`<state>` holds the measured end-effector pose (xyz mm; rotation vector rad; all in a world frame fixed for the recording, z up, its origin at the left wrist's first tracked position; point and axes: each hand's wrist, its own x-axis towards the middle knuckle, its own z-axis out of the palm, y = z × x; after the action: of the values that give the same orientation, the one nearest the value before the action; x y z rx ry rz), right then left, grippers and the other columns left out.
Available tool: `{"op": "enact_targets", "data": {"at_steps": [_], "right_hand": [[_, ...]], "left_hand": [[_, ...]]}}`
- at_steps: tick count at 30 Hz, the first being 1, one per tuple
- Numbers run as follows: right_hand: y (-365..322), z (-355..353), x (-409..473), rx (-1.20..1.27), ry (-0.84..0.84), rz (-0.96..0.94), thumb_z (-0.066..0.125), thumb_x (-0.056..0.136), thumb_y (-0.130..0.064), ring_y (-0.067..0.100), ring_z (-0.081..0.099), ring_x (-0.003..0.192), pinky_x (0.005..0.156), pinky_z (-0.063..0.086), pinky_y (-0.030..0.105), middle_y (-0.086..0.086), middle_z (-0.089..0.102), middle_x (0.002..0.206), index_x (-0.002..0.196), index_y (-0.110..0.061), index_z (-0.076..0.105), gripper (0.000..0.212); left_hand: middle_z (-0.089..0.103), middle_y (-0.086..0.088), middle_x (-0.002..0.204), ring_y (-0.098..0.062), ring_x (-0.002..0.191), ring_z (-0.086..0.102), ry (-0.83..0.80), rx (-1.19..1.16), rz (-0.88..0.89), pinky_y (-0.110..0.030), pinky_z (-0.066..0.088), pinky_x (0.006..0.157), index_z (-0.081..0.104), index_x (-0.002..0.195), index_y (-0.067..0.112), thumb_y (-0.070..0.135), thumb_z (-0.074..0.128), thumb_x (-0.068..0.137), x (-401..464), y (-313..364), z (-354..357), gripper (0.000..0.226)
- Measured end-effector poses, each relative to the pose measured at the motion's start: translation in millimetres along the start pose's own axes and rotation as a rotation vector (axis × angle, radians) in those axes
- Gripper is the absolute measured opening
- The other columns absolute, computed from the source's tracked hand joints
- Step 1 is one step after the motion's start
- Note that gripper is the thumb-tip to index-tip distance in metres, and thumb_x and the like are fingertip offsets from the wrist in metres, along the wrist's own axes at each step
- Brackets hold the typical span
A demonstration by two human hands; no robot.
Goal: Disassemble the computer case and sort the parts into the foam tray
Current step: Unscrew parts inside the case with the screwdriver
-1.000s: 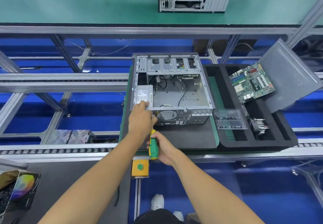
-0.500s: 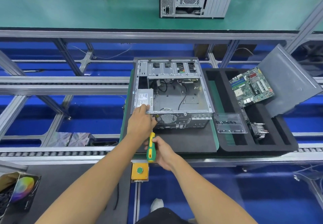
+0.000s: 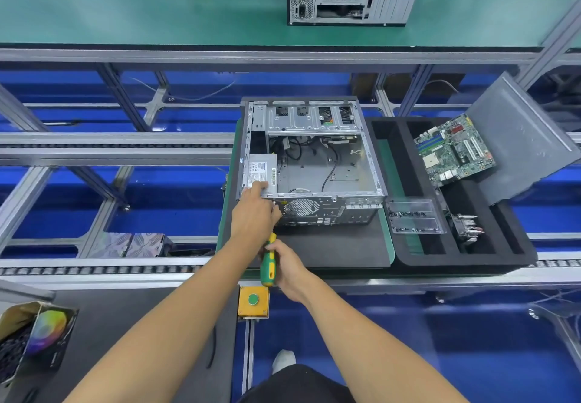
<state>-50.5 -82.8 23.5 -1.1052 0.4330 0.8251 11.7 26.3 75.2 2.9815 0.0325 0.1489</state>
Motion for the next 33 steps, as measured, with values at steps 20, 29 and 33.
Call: {"op": "enact_targets", "data": {"at_steps": [20, 29, 33], "right_hand": [[-2.7, -0.3, 2.6, -0.12, 0.141, -0.102, 0.063, 0.073, -0.029, 0.02, 0.053, 0.083, 0.075, 0.045, 0.034, 0.005, 0.058, 0.086, 0.088, -0.021, 0.061, 0.018], [-18.2, -3.6, -9.8, 0.099, -0.123, 0.046, 0.052, 0.088, -0.025, 0.014, 0.051, 0.057, 0.062, 0.047, 0.029, 0.004, 0.059, 0.073, 0.091, -0.013, 0.059, 0.015], [-19.1, -2.6, -12.6, 0.115, -0.155, 0.051, 0.041, 0.09, -0.031, 0.016, 0.05, 0.059, 0.059, 0.046, 0.029, 0.004, 0.057, 0.071, 0.079, -0.013, 0.057, 0.027]], "left_hand": [[0.044, 0.009, 0.146, -0.012, 0.119, 0.055, -0.019, -0.119, -0.022, -0.032, 0.056, 0.07, 0.071, 0.073, 0.02, 0.046, 0.068, 0.092, 1.2, -5.1, 2.4, 0.032], [0.042, 0.008, 0.151, -0.013, 0.125, 0.051, 0.015, -0.178, -0.076, -0.034, 0.053, 0.076, 0.074, 0.078, 0.011, 0.038, 0.063, 0.098, -4.5, 1.7, 5.7, 0.034], [0.039, 0.007, 0.155, -0.015, 0.128, 0.049, -0.011, -0.201, -0.079, -0.041, 0.055, 0.083, 0.073, 0.077, 0.009, 0.036, 0.058, 0.101, -5.3, 0.2, 6.5, 0.039]]}}
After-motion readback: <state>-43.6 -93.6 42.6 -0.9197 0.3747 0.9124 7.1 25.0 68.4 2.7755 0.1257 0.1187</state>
